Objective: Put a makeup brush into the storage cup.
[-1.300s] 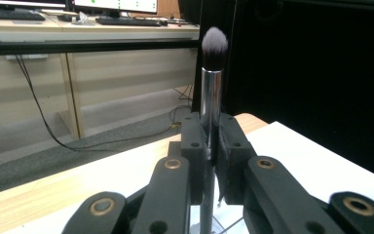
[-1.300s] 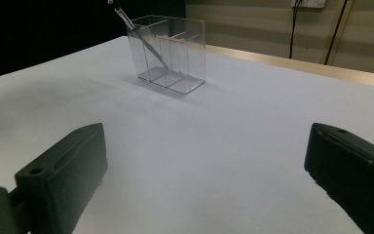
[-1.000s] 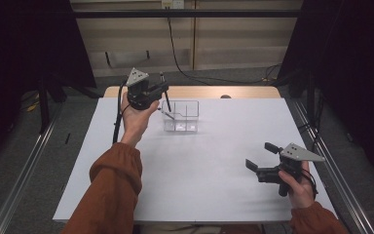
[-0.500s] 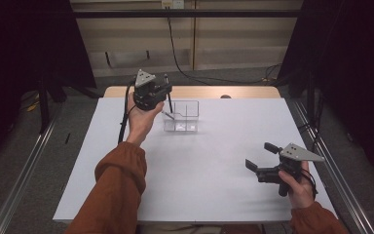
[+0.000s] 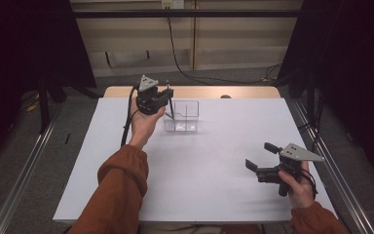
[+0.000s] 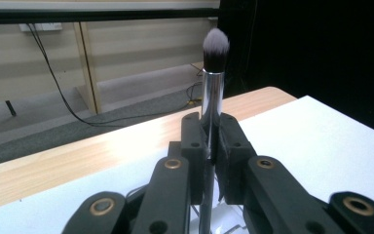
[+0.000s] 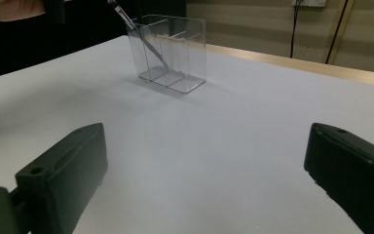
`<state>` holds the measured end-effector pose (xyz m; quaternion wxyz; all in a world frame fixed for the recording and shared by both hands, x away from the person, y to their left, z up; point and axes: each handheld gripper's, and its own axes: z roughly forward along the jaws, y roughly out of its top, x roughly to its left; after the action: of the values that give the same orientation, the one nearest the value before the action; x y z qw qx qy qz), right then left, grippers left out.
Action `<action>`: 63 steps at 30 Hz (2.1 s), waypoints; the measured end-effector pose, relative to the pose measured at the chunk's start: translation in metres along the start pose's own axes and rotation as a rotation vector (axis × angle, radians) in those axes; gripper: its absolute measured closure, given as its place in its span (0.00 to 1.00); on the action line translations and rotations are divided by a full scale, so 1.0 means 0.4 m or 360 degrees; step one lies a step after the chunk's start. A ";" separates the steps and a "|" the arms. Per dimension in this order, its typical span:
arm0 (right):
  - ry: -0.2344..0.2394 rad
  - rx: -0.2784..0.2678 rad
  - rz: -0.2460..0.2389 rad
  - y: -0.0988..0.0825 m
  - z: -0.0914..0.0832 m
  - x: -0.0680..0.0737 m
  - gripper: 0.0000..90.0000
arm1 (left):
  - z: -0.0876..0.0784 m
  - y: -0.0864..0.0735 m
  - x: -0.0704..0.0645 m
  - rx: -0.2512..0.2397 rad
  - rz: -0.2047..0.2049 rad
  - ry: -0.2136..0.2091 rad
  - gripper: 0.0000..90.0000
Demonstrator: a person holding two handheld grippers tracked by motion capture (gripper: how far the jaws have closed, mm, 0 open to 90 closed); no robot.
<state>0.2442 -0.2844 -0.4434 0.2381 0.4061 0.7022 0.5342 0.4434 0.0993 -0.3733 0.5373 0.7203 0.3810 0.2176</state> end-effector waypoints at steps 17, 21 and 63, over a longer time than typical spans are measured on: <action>0.0006 0.0010 0.0003 -0.001 0.003 0.002 0.02 | 0.009 -0.036 0.004 0.0077 0.0020 0.0000 0.93; 0.0007 0.0007 0.0006 -0.001 0.003 0.002 0.02 | 0.014 -0.040 0.005 0.0102 0.0016 0.0000 0.93; 0.0001 -0.0004 0.0008 -0.001 0.003 0.000 0.02 | 0.010 -0.041 0.036 0.0015 -0.0054 0.0038 0.09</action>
<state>0.2450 -0.2839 -0.4441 0.2371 0.4072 0.7007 0.5357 0.4500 0.1103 -0.3914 0.5331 0.7135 0.4005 0.2152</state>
